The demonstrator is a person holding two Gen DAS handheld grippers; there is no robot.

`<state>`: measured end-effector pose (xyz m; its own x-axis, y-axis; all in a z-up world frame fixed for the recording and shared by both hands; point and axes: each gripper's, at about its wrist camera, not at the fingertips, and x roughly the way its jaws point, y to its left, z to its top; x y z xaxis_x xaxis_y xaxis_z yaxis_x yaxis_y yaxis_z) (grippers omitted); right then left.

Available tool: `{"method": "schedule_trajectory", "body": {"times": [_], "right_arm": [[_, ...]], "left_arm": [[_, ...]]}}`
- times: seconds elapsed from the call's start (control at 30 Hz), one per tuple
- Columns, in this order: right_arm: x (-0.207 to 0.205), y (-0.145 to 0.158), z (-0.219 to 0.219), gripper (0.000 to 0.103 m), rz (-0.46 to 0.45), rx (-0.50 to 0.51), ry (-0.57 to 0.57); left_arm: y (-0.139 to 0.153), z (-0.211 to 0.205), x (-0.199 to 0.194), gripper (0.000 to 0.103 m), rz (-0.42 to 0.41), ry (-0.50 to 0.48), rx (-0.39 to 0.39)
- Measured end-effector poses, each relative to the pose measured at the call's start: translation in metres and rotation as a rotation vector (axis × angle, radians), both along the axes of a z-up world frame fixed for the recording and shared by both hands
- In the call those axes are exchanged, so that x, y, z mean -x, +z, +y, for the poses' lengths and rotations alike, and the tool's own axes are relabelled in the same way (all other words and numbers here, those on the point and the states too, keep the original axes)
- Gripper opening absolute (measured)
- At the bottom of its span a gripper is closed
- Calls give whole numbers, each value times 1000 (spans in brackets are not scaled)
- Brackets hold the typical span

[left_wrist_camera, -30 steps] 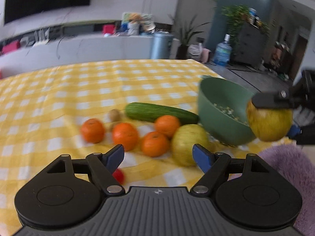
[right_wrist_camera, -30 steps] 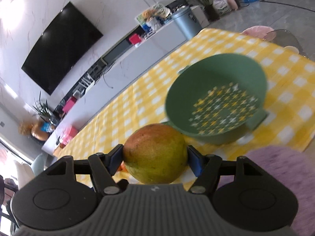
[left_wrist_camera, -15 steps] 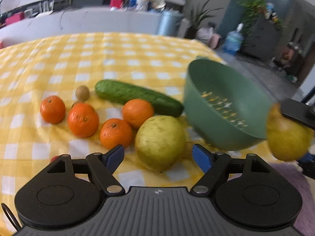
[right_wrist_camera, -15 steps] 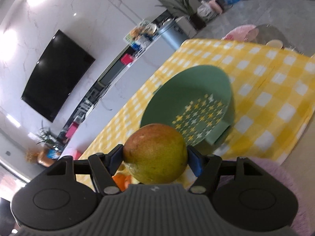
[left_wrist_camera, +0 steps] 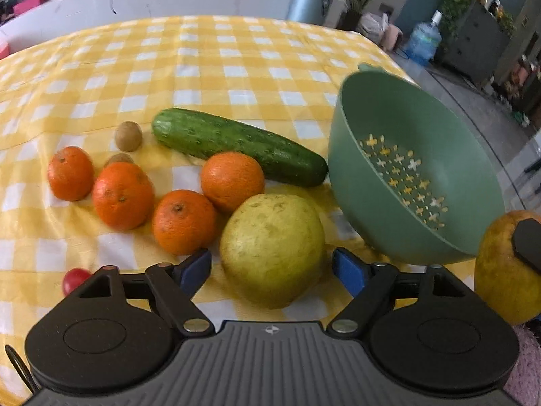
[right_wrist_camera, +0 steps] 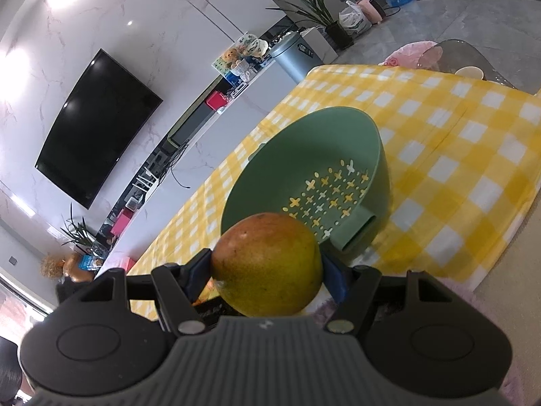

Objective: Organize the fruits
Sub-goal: 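Lift the mango with the right gripper while the left gripper grasps the yellow pear, then carry the pear into the green colander and open the left gripper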

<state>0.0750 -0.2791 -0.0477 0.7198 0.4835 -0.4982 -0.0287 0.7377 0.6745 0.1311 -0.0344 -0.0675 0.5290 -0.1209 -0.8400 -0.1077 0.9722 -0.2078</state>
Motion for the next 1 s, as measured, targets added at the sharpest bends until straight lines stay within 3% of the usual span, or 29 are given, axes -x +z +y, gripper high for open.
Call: {"method": "schedule_trajectory", "body": {"times": [0.17,0.27,0.3,0.4,0.67,1.0], "right_arm": [[0,0,0,66,-2,9,3],[0,-1,0,66,-2,9,4],[0,-1,0,66,-2,10,4],[0,-1,0,66,-2,17,1],[0,-1,5,66,-1,43,1],[0,-1,6,66,3,43,-2]], "left_arm": [[-2,6,-6,96,21,53,59],[1,12,-7,77,15,60,93],[1,16,-7,75,24,77,104],[1,21,-8,75,38,67,126],[7,16,4,75,7,33,55],[55,30,25,75,-143,17,110]]}}
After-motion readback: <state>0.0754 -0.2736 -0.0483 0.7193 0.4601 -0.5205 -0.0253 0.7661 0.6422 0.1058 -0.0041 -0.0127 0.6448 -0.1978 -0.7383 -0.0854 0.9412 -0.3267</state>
